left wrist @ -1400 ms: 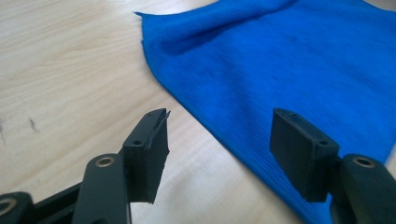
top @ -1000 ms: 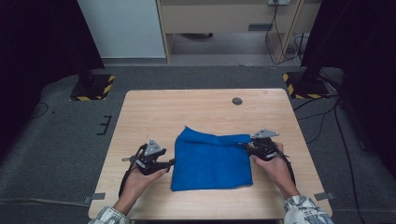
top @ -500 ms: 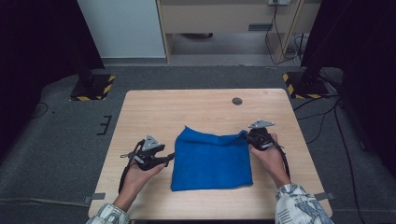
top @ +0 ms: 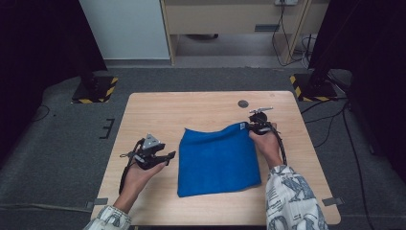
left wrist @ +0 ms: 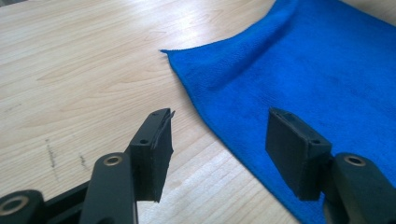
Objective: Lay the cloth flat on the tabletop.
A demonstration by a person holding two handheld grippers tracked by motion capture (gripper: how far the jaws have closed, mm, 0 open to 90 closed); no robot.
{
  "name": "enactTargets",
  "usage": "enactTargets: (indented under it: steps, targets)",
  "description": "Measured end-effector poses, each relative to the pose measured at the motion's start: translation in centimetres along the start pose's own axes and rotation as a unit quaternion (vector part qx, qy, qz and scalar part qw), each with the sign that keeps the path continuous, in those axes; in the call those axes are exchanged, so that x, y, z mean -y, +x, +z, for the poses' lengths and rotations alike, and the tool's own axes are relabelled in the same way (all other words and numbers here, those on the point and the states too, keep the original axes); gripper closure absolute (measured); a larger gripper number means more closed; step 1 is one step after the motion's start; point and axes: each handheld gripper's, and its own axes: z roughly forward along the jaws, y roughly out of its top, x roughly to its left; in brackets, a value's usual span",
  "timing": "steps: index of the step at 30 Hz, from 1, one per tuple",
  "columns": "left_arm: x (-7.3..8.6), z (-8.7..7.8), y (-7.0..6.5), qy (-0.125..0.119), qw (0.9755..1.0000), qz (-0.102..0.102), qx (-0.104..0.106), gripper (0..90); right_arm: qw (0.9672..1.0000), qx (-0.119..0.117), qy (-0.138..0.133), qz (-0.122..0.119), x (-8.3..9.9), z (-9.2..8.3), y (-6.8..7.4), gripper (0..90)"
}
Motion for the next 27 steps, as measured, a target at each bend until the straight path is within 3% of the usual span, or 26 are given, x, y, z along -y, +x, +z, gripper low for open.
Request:
enactTargets:
  steps: [2,4,6,9,12,18,22,27]
  targets:
    - [0.0,0.0,0.2,0.001,1.0000,-0.001,-0.003,41.1,1.0000,0.003,0.002,0.006,0.0,0.2,-0.1,84.7]
    - [0.1,0.0,0.4,0.001,1.0000,-0.003,-0.005,40.9,0.9998,0.013,0.002,0.013,0.2,0.3,-0.3,72.8]
    - [0.2,0.1,0.5,0.004,1.0000,-0.002,-0.009,40.7,0.9998,0.015,-0.003,0.012,0.4,0.0,-0.5,62.7]
    - [0.3,0.2,0.4,0.008,0.9999,0.001,-0.014,40.4,0.9999,0.015,-0.002,0.008,0.5,-0.3,-0.7,55.6]
    - [0.1,0.4,0.1,0.007,0.9999,0.003,-0.014,40.0,0.9997,0.013,-0.019,-0.002,1.0,-0.8,-0.8,47.3]
    - [0.1,0.8,-0.3,0.012,0.9998,0.008,-0.012,39.3,0.9998,-0.002,-0.012,-0.014,2.3,-1.2,0.3,40.3]
    - [0.2,1.1,-0.5,0.017,0.9997,0.010,-0.011,39.0,0.9995,0.006,-0.003,-0.030,3.1,-1.2,0.8,38.2]
    - [0.2,1.3,-0.5,0.017,0.9997,0.008,-0.015,38.9,0.9992,0.024,-0.002,-0.032,4.0,-1.7,0.9,38.1]
